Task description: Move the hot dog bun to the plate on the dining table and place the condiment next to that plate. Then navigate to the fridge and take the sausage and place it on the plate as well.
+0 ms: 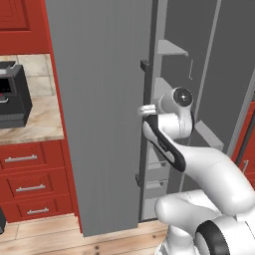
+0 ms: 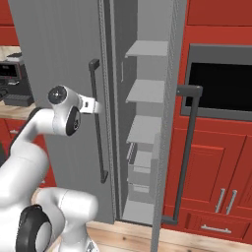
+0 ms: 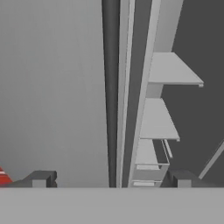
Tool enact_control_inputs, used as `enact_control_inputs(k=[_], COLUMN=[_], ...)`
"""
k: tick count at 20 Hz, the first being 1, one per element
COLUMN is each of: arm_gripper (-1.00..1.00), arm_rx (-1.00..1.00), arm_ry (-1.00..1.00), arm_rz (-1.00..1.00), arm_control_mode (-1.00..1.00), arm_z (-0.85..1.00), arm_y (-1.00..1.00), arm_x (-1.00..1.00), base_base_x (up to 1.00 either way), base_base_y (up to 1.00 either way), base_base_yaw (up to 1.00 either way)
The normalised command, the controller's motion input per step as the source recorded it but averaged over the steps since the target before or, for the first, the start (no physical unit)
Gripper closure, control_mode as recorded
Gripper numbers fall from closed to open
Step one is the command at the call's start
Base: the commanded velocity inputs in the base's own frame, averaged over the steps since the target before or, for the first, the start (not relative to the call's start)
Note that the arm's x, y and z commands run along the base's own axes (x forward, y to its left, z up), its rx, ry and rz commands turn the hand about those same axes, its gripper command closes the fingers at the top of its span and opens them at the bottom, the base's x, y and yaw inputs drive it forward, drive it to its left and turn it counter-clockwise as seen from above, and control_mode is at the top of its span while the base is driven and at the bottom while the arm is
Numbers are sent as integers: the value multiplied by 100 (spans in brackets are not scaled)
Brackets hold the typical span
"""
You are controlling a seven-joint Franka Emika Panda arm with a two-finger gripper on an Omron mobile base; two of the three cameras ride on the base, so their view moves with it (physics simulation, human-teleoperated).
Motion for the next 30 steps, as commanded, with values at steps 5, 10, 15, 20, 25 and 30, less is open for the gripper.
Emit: enact_control_inputs(k=[5, 10, 15, 20, 25, 30], arm_gripper=[-100, -100, -100, -100, -100, -100], arm_rx=[0, 0, 0, 0, 0, 0], arm_ry=[1, 0, 0, 1, 4, 4], arm_rz=[0, 0, 0, 0, 0, 0], arm_control_mode=[-100, -100, -100, -100, -100, -100], arm_z=[0, -1, -3, -5, -10, -12], arm_y=[-2, -2, 0, 0, 0, 0], arm_x=[35, 35, 34, 37, 38, 35], base_base_x=[0, 0, 0, 0, 0, 0], base_base_y=[0, 0, 0, 0, 0, 0], base_base_yaw=[0, 0, 0, 0, 0, 0])
